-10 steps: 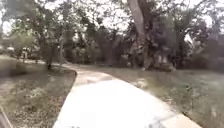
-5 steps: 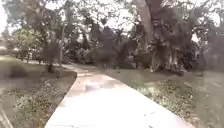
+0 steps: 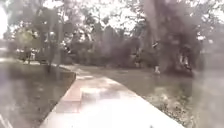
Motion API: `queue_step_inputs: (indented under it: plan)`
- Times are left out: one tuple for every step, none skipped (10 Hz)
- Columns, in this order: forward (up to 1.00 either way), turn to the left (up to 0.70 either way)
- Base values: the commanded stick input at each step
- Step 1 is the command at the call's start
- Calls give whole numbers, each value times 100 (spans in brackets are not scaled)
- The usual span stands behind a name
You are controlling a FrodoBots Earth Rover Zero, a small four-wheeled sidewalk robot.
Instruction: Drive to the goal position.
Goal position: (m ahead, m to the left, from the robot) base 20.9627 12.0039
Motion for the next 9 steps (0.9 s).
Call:
queue_step_inputs:
  plan:
    - [100,40]
    - [100,40]
    - [100,40]
    - [100,38]
    - [100,36]
    - [100,11]
    - [100,0]
    - [100,0]
    - [100,0]
